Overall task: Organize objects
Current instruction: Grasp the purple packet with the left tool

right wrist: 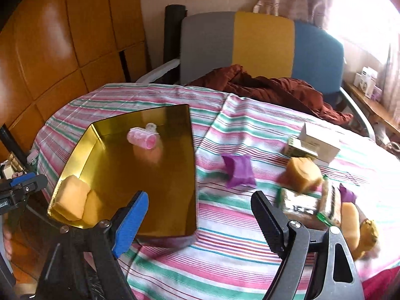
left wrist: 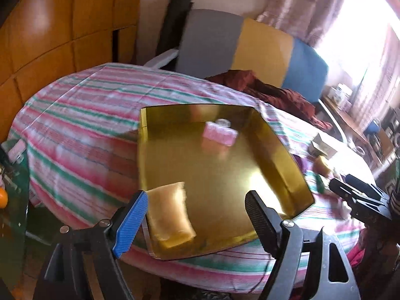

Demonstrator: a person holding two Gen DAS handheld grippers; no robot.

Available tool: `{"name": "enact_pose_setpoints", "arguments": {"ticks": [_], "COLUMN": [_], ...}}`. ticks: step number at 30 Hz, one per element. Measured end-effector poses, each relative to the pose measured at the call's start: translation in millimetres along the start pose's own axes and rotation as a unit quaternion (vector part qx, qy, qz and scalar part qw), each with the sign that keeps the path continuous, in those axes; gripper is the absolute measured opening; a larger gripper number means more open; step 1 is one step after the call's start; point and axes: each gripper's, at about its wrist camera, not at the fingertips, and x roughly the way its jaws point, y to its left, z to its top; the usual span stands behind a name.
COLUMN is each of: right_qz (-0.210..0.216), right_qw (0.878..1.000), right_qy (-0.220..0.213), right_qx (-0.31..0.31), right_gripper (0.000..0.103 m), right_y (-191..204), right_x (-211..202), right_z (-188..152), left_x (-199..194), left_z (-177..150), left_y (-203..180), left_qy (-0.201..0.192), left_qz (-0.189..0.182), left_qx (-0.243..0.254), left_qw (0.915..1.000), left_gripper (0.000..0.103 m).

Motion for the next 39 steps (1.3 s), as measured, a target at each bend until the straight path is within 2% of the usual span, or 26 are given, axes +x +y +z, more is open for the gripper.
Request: {"name": "enact_pose_setpoints", "arguments": {"ticks": [8, 13, 16, 22, 27, 29, 32, 35, 39], "right_qz": [-0.019, -0.040, -0.056, -0.101, -0.139, -0.155, -0.156, -0.143, -0.139], "right_qw": [0.999, 0.998, 0.996, 0.990, 0.983, 0.980, 0.976, 0.972, 0.971], "right_qy": [0.003, 0.005, 0.007, -0.004, -0.024, -0.029, -0.036, -0.034, -0.051], "right_qx": [0.031, 0.057, 0.076, 0.100, 0.118, 0.124, 0.148, 0.184, 0.189], "right_gripper": [0.085, 0.085, 0.085, 0.085, 0.087, 0.087, 0.087, 0.087, 0.088], "right_y": [-33.7, -63.4, -85.0, -126.4, -168.5, -186.2, -208.1, -224.0, -224.6], "right_x": [-8.6, -14.7, -19.2, -31.7, -39.5, -39.3, -38.2, -34.4, -37.4], "right_z": [-12.7, -21.3, -25.1, -23.2, -17.0, -16.7, -21.3, -24.6, -22.0], "left_x": [7.1, 13.4, 21.4, 35.1, 44.0, 48.4, 58.7, 78.8, 118.0], "left_z": [-4.0, -4.4, -3.2, 1.8, 15.0, 20.7, 29.2, 37.7, 49.5], "left_y": [-49.6, -67.9, -77.4, -103.0, -136.6, -153.6, -181.8, -206.5, -230.7], "left_qy": [0.012, 0.020, 0.036, 0.060, 0.075, 0.076, 0.082, 0.113, 0.172], "left_qz": [-0.023, -0.049, -0.048, -0.071, -0.116, -0.126, -0.135, -0.148, -0.156], "left_qx": [0.073, 0.089, 0.098, 0.124, 0.151, 0.172, 0.216, 0.231, 0.210], "left_qw": [0.9970, 0.9947, 0.9934, 0.9879, 0.9789, 0.9741, 0.9635, 0.9550, 0.9497], "left_gripper": [0.081, 0.081, 0.081, 0.080, 0.079, 0.076, 0.073, 0.068, 0.061]}}
